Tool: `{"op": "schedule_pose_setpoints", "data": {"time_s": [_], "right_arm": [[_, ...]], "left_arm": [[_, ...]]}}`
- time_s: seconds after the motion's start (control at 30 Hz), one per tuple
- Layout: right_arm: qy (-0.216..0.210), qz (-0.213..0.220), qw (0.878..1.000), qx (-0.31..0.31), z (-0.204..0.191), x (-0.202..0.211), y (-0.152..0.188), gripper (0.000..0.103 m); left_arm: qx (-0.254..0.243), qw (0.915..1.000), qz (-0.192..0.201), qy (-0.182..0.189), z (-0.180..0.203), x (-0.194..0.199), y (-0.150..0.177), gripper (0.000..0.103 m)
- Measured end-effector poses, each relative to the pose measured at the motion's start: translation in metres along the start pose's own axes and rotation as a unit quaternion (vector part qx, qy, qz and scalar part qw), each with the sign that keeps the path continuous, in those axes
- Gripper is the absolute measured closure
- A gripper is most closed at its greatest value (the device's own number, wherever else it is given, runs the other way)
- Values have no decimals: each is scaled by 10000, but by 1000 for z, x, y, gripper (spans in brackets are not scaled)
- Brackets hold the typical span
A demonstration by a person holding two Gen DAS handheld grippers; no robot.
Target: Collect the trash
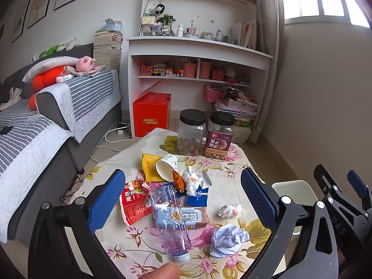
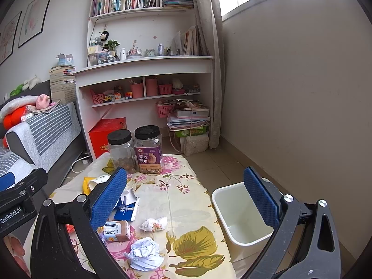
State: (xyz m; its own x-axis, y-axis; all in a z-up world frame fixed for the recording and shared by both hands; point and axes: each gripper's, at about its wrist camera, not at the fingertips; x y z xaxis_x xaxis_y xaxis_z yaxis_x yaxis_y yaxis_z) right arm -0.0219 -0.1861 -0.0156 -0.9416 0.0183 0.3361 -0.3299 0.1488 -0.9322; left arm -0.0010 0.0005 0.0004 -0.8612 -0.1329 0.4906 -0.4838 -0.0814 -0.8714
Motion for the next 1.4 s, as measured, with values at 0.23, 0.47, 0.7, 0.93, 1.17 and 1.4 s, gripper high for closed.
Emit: {"op": "schedule_pose_setpoints", "data": {"time_s": [0.23, 0.47, 0.7, 0.93, 1.17, 1.4], "right_arm": [[0, -5, 10000, -14, -1, 2, -2, 7], [-4, -8, 10000, -22, 0, -1, -1, 7], [-10, -17, 10000, -14, -3, 4, -2, 7], [0, -7, 10000, 12, -3, 4, 0, 7], [-13, -66, 10000, 48, -3, 2, 0, 7], [-206, -849, 9961, -131, -4, -30, 13, 7]], "left_arm": [[-28, 10000, 14, -15, 0, 1, -1, 6], [-43, 10000, 45, -15, -1, 1, 1, 6], [-56, 10000, 50, -17, -1, 1, 2, 6], [-77, 10000, 51, -31, -2, 1, 2, 6], [-142, 9998, -70, -77, -7, -6, 12, 6], [-468, 9953, -781, -335, -14, -35, 8, 6]]}}
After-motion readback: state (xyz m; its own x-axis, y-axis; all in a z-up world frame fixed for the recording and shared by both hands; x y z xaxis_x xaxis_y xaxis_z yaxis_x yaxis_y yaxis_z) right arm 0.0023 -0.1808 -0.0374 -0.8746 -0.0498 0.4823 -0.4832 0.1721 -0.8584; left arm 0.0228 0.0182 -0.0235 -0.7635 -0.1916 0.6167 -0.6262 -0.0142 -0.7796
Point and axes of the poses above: each gripper's, at about its wrist camera, not at the fingertips, and x roughly against the way its jaws point, z to its right, y to its underside, and after that the axes turned 8 degrees about -y, right-handed
